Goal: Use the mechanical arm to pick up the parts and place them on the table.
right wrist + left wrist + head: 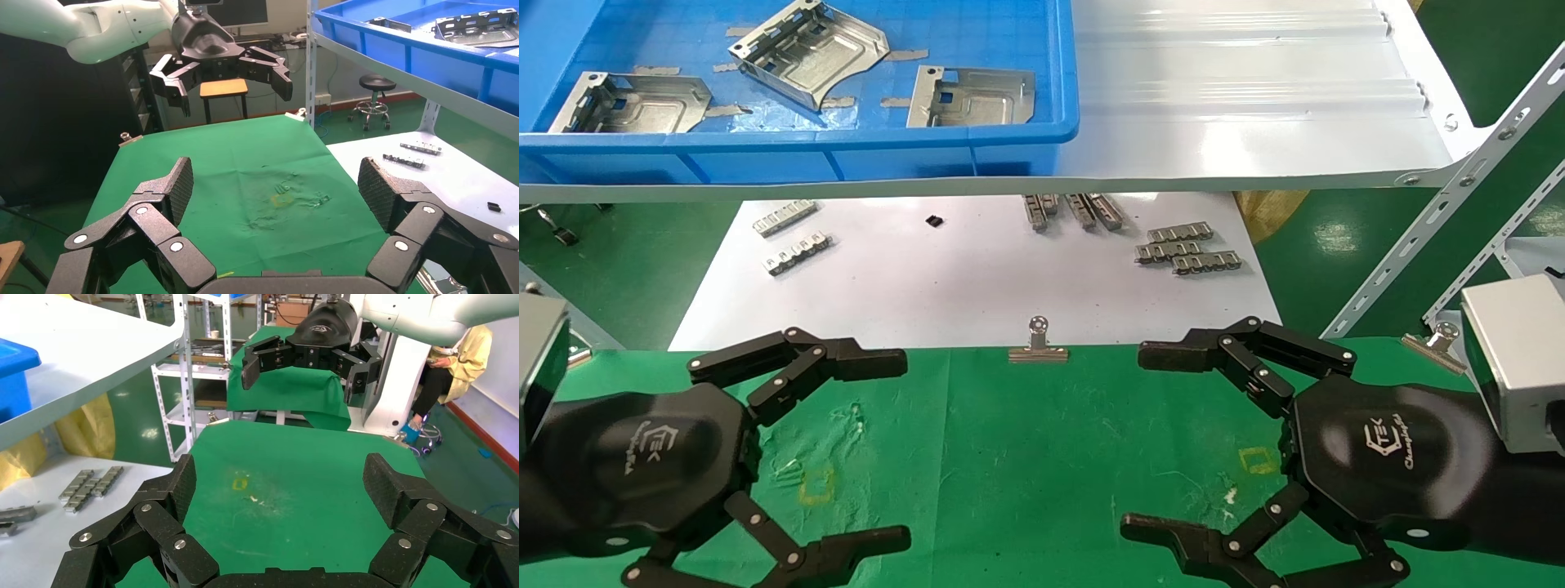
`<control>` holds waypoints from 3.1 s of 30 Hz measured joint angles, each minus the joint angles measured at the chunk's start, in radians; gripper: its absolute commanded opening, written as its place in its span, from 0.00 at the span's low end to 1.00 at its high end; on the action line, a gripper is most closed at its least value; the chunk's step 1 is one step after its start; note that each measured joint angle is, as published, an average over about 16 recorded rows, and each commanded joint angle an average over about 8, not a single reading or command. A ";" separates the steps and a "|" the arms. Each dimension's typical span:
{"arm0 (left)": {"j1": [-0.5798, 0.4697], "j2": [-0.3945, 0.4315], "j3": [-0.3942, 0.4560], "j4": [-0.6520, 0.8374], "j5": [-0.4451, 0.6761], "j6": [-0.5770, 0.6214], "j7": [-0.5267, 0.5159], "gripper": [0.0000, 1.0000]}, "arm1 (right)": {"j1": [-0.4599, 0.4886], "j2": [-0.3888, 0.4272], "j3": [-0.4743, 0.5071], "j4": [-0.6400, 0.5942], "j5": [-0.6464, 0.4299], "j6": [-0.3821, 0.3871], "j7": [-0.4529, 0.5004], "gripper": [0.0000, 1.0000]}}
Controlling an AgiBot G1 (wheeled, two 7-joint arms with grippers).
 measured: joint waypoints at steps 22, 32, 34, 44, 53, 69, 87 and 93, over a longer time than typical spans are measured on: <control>0.000 0.000 0.000 0.000 0.000 0.000 0.000 1.00 | 0.000 0.000 0.000 0.000 0.000 0.000 0.000 0.50; 0.000 0.000 0.000 0.000 0.000 0.000 0.000 1.00 | 0.000 0.000 0.000 0.000 0.000 0.000 0.000 0.00; 0.000 0.000 0.000 0.000 0.000 0.000 0.000 1.00 | 0.000 0.000 0.000 0.000 0.000 0.000 0.000 0.00; 0.000 0.000 0.000 0.000 0.000 0.000 0.000 1.00 | 0.000 0.000 0.000 0.000 0.000 0.000 0.000 0.00; 0.000 0.000 0.000 0.000 0.000 0.000 0.000 1.00 | 0.000 0.000 0.000 0.000 0.000 0.000 0.000 0.00; -0.006 0.001 -0.002 0.000 0.001 -0.004 0.001 1.00 | 0.000 0.000 0.000 0.000 0.000 0.000 0.000 0.00; -0.448 0.160 0.076 0.341 0.244 -0.138 -0.019 1.00 | 0.000 0.000 0.000 0.000 0.000 0.000 0.000 0.00; -0.686 0.288 0.149 0.637 0.418 -0.267 0.002 1.00 | 0.000 0.000 0.000 0.000 0.000 0.000 0.000 0.00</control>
